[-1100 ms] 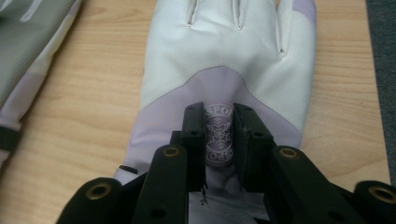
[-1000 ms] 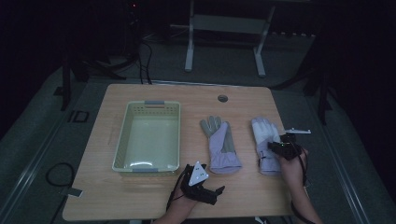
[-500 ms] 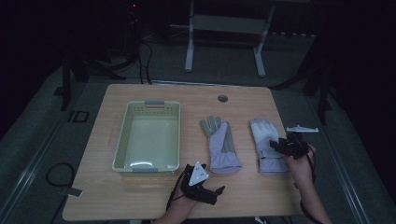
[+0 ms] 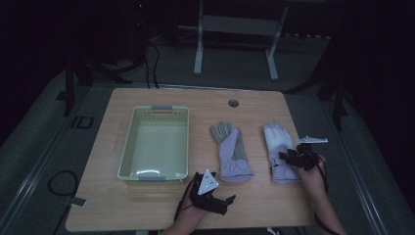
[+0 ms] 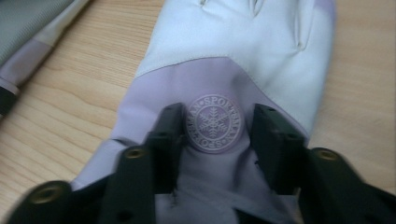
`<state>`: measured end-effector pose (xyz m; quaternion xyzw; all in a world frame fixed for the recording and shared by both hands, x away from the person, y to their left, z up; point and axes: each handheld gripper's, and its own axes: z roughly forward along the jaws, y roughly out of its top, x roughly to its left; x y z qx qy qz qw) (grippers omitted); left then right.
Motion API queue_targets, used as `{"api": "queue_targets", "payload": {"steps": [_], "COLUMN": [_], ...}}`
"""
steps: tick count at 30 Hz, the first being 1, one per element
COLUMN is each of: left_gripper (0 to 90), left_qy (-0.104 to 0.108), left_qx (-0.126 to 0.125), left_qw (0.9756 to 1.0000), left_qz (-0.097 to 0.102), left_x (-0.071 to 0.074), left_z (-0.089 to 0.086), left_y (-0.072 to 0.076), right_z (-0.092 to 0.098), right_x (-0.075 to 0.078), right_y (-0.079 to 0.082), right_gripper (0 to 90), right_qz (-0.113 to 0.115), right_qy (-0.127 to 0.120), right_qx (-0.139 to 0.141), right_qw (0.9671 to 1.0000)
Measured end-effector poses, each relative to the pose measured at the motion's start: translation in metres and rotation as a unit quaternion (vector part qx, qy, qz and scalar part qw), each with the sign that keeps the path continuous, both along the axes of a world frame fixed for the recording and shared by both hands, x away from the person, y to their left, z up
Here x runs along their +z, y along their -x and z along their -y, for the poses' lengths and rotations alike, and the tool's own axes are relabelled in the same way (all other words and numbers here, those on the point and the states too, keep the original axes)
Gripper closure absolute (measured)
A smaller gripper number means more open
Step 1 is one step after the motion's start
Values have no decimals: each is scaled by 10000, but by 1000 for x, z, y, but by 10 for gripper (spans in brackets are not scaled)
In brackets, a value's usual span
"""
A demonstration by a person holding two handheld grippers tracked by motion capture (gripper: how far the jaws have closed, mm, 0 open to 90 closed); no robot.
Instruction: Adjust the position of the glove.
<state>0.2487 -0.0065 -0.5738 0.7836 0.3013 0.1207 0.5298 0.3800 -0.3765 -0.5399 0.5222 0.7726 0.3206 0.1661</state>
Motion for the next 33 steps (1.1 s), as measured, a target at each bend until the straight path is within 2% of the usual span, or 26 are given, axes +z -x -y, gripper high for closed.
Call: {"api": "queue_targets", "payload": {"steps": [1,3,6,7,11,12,13,15,16,18,21,22,23,24,29,33], "left_gripper": [0,0,0,0,0,0,0,0,0,0,0,0,0,0,0,0], "left_qy": [1,3,4,2,11,9,9,10,16,22,21,14,11,15,17,9], "left_qx": [-1,-5,-9,-12,-10,-8,-8,-7,-6,-4,-1,-2,-2,1,-8,-13], "left_qw": [10000,10000,10000,10000,10000,10000,10000,10000,10000,10000,10000,10000,10000,10000,10000,10000], "left_qz": [4,10,8,-2,-7,-6,-7,-6,-13,-20,-19,-12,-3,-8,3,20], "left_x": [0,0,0,0,0,0,0,0,0,0,0,0,0,0,0,0], "left_z": [0,0,0,0,-1,-1,0,0,-1,-1,-1,-1,-1,0,0,0], "left_y": [0,0,0,0,0,0,0,0,0,0,0,0,0,0,0,0], "right_z": [1,-2,-6,-6,-5,-4,-4,-5,-6,-6,-11,-15,-15,-19,-32,-54], "right_x": [-1,2,5,12,21,30,30,41,53,53,75,86,86,96,111,122], "right_y": [0,1,1,2,4,6,6,8,10,10,13,14,14,15,16,17], "right_gripper": [626,724,768,791,794,797,797,797,797,797,797,797,797,797,797,796], "right_qz": [-18,-142,-138,-143,-115,-31,-31,74,143,143,288,365,365,417,506,578], "right_qy": [-71,-18,87,64,8,-20,-20,-13,-40,-40,-117,-154,-154,-175,-251,-351], "right_qx": [4,-53,-37,-69,-60,-65,-65,-27,51,51,108,134,134,116,104,249], "right_qw": [10000,9999,9999,9999,9999,10000,10000,10000,9999,9999,9995,9991,9991,9989,9983,9974]}}
